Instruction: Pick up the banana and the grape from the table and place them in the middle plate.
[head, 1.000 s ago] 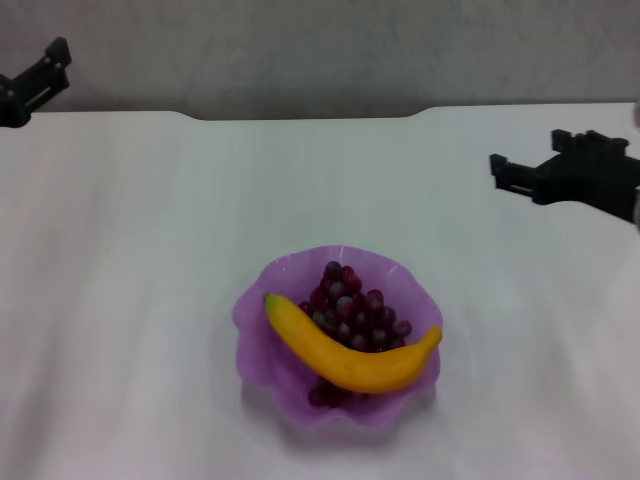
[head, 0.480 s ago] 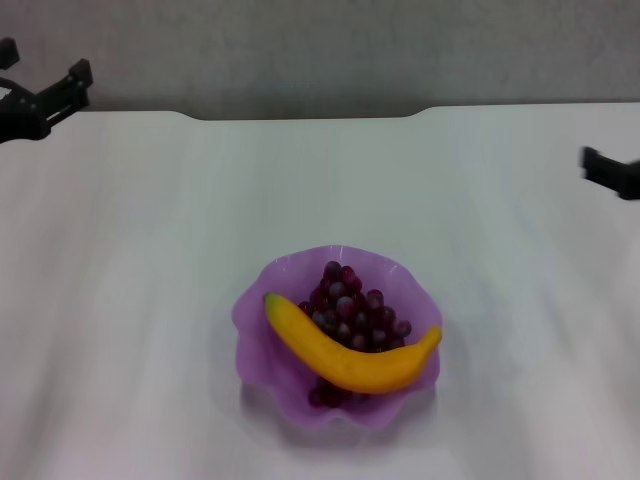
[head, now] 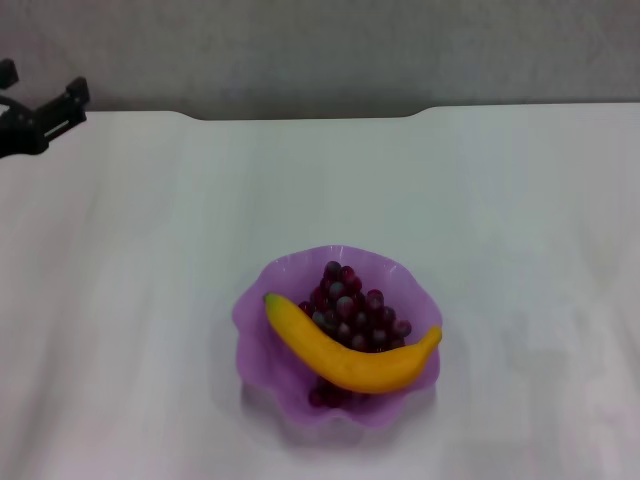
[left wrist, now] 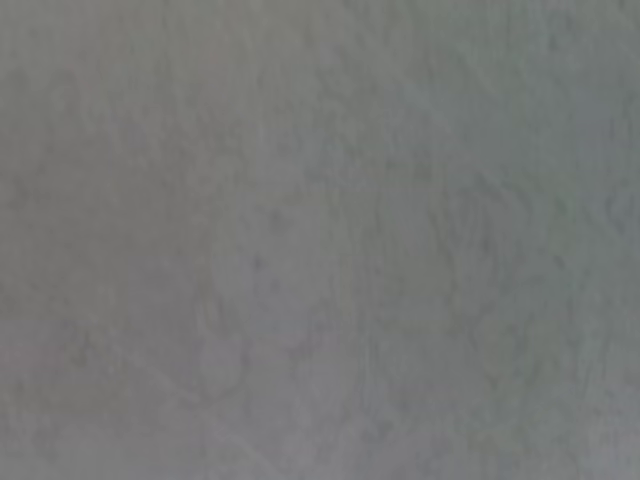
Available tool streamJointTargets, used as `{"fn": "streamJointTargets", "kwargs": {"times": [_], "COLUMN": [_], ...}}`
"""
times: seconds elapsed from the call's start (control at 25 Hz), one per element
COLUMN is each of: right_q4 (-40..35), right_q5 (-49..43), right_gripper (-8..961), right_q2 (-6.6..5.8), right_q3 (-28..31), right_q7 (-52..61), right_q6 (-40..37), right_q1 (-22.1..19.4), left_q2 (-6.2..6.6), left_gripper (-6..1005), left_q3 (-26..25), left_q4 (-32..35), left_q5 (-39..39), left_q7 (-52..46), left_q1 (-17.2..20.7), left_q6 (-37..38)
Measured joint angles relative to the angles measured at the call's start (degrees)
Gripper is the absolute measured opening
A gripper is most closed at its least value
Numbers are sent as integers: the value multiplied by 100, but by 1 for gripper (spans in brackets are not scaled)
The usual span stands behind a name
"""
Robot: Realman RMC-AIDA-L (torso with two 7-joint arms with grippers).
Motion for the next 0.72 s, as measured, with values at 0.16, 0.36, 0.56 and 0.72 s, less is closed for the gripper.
{"fn": "streamJointTargets", "kwargs": {"times": [0.16, 0.36, 0.56, 0.72], "right_q4": [-153, -244, -438, -653], "right_q5": [-131, -180, -495, -517], "right_gripper": [851, 851, 851, 851], "right_q2": [11, 24, 54, 62], "right_q3": [-189, -367, -643, -748], "right_q7": [17, 28, 30, 27], "right_q6": [305, 584, 1564, 2064], "right_q1": [-33, -68, -248, -321], "left_q2": [-5, -18, -25, -34], "left_gripper": [876, 876, 876, 876], "left_q3": [37, 62, 64, 64], "left_q4": [-85, -151, -189, -190], "left_q5": [1, 1, -8, -19], "left_q7": [28, 57, 63, 63], "left_q1": [-11, -39, -42, -18], "left_q6": [10, 71, 179, 254]}}
